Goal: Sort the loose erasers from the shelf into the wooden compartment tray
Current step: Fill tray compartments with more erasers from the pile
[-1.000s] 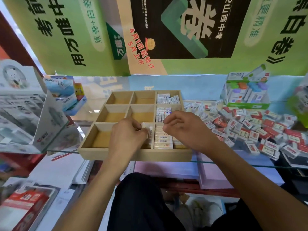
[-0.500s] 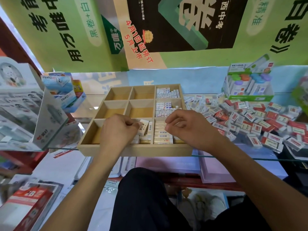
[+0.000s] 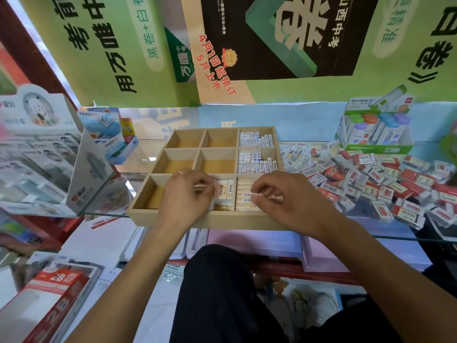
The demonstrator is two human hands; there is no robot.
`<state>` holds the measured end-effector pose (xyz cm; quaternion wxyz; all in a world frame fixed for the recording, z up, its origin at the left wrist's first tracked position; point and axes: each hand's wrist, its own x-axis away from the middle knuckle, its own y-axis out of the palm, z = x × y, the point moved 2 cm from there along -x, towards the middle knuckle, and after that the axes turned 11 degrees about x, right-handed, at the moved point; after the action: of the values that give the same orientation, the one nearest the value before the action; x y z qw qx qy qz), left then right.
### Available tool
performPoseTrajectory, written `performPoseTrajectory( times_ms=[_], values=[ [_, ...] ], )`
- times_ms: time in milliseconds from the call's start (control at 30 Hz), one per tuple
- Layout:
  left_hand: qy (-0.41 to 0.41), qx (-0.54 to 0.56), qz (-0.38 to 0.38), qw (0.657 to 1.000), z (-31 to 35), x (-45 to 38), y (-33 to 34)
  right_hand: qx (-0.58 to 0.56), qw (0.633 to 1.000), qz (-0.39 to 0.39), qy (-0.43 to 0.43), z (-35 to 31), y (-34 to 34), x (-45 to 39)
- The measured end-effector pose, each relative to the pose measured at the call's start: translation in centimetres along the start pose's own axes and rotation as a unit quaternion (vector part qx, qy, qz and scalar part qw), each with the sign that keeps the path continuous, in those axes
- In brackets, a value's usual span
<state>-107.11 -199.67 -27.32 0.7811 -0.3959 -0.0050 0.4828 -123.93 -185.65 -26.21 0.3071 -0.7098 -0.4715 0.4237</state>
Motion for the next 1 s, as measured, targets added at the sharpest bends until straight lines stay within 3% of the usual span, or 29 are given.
performPoseTrajectory(
  times_ms=[100, 267, 633, 1000],
  values=[
    [0.02, 0.002, 0.048, 0.999, -0.8, 1.3, -1.3, 0.064, 0.995, -0.034, -0.065, -0.8, 0.7, 0.5],
    [0.011, -0.039, 0.044, 0.998, -1.5, 2.7, -1.4, 0.135, 0.983, -0.07, -0.1, -1.1, 1.6, 0.9],
    [0.027, -0.035, 0.026, 0.999, -1.3, 2.8, -2.3, 0.142, 0.987, -0.05, -0.064, -1.2, 1.4, 2.0],
    [-0.038, -0.027, 0.021, 0.999, -1.1, 5.1, -3.1, 0.169, 0.983, -0.061, -0.021, -2.3, 1.1, 2.5]
  ],
)
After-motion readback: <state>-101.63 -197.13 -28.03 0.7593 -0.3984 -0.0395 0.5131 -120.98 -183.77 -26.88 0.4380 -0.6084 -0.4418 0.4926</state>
